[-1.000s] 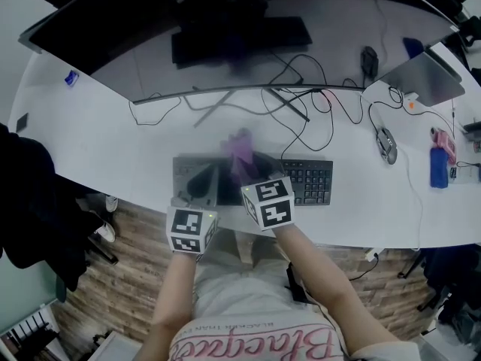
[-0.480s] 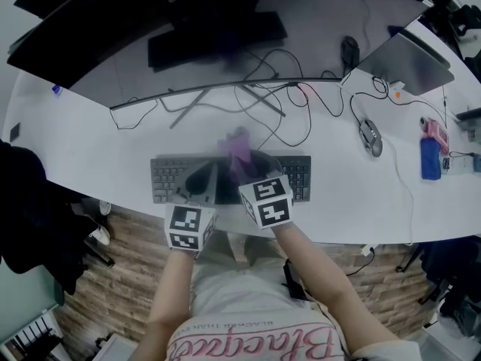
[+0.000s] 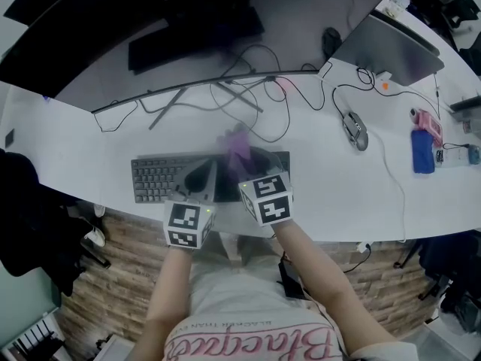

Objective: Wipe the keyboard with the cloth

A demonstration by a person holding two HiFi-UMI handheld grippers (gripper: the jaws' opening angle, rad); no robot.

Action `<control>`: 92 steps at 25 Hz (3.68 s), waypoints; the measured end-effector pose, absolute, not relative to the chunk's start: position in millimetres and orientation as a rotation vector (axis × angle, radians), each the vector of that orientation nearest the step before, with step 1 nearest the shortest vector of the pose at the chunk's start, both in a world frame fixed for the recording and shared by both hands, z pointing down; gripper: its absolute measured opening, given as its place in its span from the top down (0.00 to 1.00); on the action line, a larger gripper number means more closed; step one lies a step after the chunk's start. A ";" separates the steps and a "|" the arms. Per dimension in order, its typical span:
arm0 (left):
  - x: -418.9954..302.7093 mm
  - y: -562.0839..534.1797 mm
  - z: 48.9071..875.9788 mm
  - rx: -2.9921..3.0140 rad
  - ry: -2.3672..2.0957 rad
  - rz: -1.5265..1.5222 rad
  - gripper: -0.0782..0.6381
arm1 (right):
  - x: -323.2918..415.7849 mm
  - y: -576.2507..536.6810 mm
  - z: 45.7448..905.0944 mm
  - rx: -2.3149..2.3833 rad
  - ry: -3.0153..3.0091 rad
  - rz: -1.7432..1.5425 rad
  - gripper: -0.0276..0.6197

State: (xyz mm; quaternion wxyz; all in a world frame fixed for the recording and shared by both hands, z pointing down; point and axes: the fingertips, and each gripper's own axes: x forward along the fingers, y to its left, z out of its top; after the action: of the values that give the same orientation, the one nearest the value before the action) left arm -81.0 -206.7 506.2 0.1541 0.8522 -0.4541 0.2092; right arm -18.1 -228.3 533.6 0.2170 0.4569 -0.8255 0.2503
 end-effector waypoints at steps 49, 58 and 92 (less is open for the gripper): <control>-81.3 -173.6 423.0 2.631 -1.332 0.459 0.88 | 62.4 -178.7 410.5 1.651 -2.287 0.617 0.82; -165.0 -167.7 411.6 2.581 -1.447 0.433 0.88 | -42.6 -166.4 394.8 1.465 -2.421 0.610 0.82; -411.3 -133.6 485.2 2.217 -1.626 0.507 0.88 | -350.7 -120.4 527.3 0.799 -2.330 1.138 0.82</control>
State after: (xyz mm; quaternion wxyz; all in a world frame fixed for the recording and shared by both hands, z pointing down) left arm -411.3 -133.6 485.2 0.1720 0.7812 -0.5730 0.1786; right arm -350.7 -120.4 527.3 0.2128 0.2877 -0.8391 0.4098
